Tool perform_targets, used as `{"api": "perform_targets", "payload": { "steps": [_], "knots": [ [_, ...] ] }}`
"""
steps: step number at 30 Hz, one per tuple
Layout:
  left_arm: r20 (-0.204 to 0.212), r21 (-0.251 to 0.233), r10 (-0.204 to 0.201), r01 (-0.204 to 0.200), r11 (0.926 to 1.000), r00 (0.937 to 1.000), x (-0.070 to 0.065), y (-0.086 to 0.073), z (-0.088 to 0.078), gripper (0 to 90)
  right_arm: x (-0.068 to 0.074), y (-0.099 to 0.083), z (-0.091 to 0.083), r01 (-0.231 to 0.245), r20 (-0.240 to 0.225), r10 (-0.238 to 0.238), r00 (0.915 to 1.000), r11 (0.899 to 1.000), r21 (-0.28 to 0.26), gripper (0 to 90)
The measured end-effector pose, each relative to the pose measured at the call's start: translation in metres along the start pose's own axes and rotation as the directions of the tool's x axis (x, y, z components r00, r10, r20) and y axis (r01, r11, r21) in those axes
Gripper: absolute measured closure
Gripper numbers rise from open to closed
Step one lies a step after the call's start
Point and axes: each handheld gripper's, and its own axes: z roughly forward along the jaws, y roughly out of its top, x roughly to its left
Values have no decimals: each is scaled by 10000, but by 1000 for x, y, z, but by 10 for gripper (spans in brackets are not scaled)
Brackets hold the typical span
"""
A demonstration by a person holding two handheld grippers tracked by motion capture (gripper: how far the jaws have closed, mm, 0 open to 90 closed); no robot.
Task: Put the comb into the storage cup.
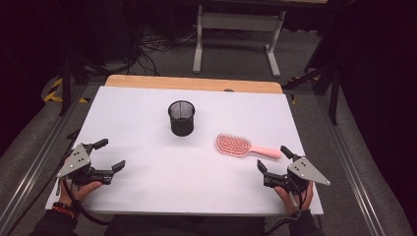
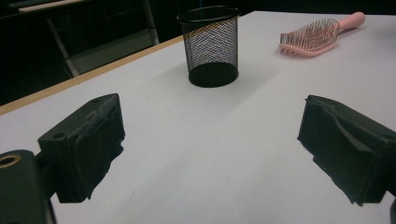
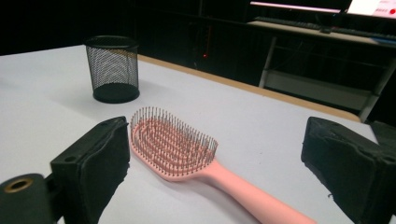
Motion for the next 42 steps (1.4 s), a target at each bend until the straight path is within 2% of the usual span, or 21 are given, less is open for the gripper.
{"api": "perform_targets", "payload": {
  "steps": [3, 9, 12, 16, 19, 21, 24, 26, 28, 29, 30, 32, 33, 34, 35, 36, 38, 39, 40, 41, 42],
  "knots": [
    [2, 90, 152, -152, 9998, 9999, -2, 1, 1, 76, 2, -1, -1, -5, 4, 5, 10000, 10000, -97, 97],
    [168, 122, 170, -172, 9998, 9997, -6, 1, 0, 76, -1, 1, 0, -342, -135, 340, 9993, 9993, -133, 94],
    [224, 215, 262, -267, 9994, 9994, -6, 0, -1, 76, -8, 7, 4, -703, 49, 703, 9975, 9975, 31, 140],
    [311, 227, 152, -159, 9996, 9994, -6, -1, -2, 76, -19, 14, 9, -1030, -34, 1030, 9947, 9947, 66, 128],
    [392, 291, 157, -168, 9994, 9991, -7, -2, -2, 76, -31, 25, 17, -833, -548, 866, 9947, 9948, 592, 134],
    [459, 341, 100, -116, 9993, 9989, -6, -2, -1, 76, -40, 33, 25, -733, -1053, 850, 9908, 9913, 1096, 125],
    [445, 386, 105, -122, 9992, 9990, -6, -3, -1, 76, -49, 45, 38, 7, -1429, 306, 9893, 9769, 2138, 140],
    [377, 500, 169, -188, 9986, 9991, -6, -3, 0, 75, -53, 51, 47, 506, -1670, -9, 9860, 9546, 2934, 125],
    [324, 638, 228, -248, 9977, 9992, -8, -4, 1, 72, -57, 55, 55, 951, -2046, -265, 9785, 9380, 3332, 125],
    [296, 647, 270, -288, 9975, 9992, -8, -4, 1, 72, -57, 59, 64, 1385, -2669, -327, 9632, 9111, 3883, 105],
    [312, 678, 277, -298, 9973, 9991, -8, -4, 1, 72, -57, 59, 64, 1385, -2669, -327, 9632, 9111, 3883, 105],
    [350, 679, 241, -265, 9973, 9991, -9, -4, 2, 73, -56, 61, 74, 1887, -3110, -500, 9491, 8807, 4344, 124],
    [357, 686, 250, -274, 9973, 9991, -9, -4, 2, 74, -54, 62, 81, 2284, -3448, -611, 9367, 8528, 4696, 146],
    [361, 721, 278, -303, 9969, 9990, -9, -4, 2, 74, -53, 62, 86, 2624, -3608, -796, 9292, 8297, 4926, 162],
    [372, 718, 293, -319, 9969, 9989, -9, -4, 2, 73, -49, 62, 96, 3124, -3882, -973, 9164, 7803, 5418, 147],
    [372, 718, 293, -319, 9969, 9989, -9, -4, 2, 74, -49, 62, 96, 3124, -3882, -973, 9164, 7803, 5418, 147],
    [411, 729, 271, -300, 9969, 9988, -9, -5, 2, 74, -47, 60, 108, 3716, -4119, -1298, 9019, 7192, 5870, 173],
    [420, 707, 265, -294, 9971, 9988, -9, -5, 1, 74, -45, 58, 114, 4129, -4411, -1440, 8858, 6782, 6079, 191],
    [419, 700, 282, -311, 9971, 9987, -9, -5, 1, 76, -44, 57, 118, 4287, -4486, -1516, 8808, 6574, 6196, 202],
    [420, 680, 292, -320, 9972, 9987, -9, -5, 1, 76, -44, 55, 125, 4503, -4581, -1606, 8743, 6208, 6418, 227],
    [426, 664, 285, -313, 9973, 9987, -9, -5, 1, 76, -43, 54, 129, 4650, -4755, -1538, 8662, 5963, 6543, 248]
  ]
}}
